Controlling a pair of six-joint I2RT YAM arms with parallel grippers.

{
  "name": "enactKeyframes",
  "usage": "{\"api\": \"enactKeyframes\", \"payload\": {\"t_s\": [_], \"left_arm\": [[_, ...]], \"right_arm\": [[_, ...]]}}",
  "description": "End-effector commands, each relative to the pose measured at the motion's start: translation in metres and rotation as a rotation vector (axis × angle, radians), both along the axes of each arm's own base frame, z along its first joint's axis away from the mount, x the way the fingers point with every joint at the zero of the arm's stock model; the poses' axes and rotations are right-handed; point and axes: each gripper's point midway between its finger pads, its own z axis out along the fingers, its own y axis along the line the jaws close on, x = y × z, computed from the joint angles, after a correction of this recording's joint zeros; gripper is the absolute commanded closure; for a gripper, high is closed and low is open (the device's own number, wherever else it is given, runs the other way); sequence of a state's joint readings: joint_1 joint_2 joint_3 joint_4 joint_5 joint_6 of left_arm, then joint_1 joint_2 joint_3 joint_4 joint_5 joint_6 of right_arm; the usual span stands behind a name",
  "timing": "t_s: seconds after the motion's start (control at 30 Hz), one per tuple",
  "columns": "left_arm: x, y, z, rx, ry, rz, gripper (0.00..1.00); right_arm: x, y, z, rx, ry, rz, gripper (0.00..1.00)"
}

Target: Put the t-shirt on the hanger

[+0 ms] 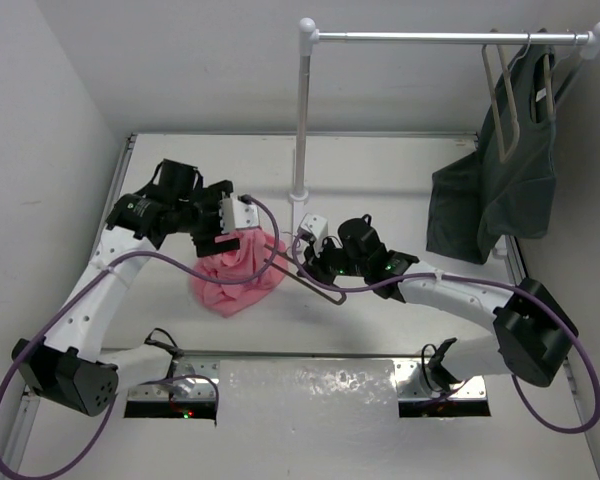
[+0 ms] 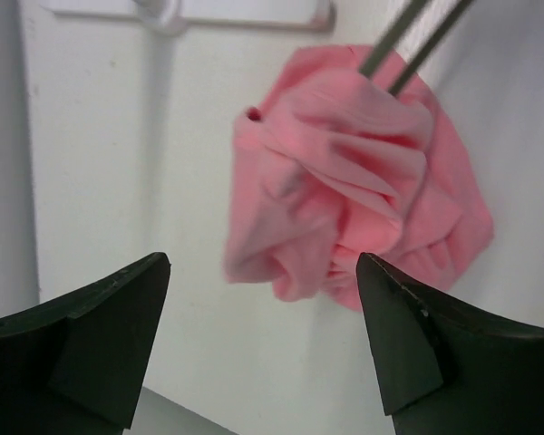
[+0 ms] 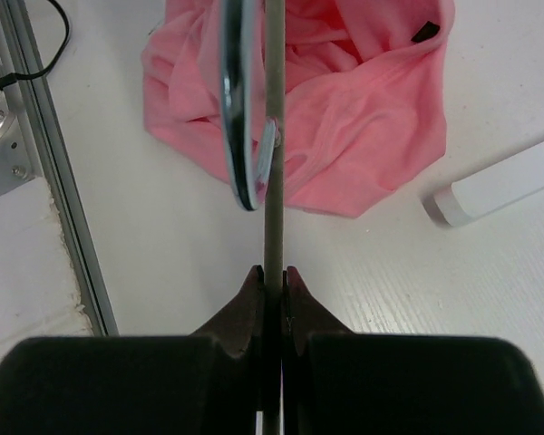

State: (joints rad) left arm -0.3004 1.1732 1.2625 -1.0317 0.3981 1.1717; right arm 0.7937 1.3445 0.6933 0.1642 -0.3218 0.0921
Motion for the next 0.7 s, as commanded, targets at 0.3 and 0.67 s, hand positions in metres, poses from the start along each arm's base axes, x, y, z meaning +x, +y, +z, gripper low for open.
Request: {"api": "enactKeyframes", "payload": {"t_s": [0.3, 0.67], "left_arm": [[0.021, -0.047, -0.048, -0.047, 0.128, -0.201, 0.18], [0.011, -0.052, -0.082, -0.007, 0.317, -0.300, 0.60]], "right_arm": [[0.002, 0.016, 0.020, 0.056, -0.059, 0.055, 1.00], [0.012, 0.013, 0.035, 0.034, -0.138, 0.041, 1.00]]}}
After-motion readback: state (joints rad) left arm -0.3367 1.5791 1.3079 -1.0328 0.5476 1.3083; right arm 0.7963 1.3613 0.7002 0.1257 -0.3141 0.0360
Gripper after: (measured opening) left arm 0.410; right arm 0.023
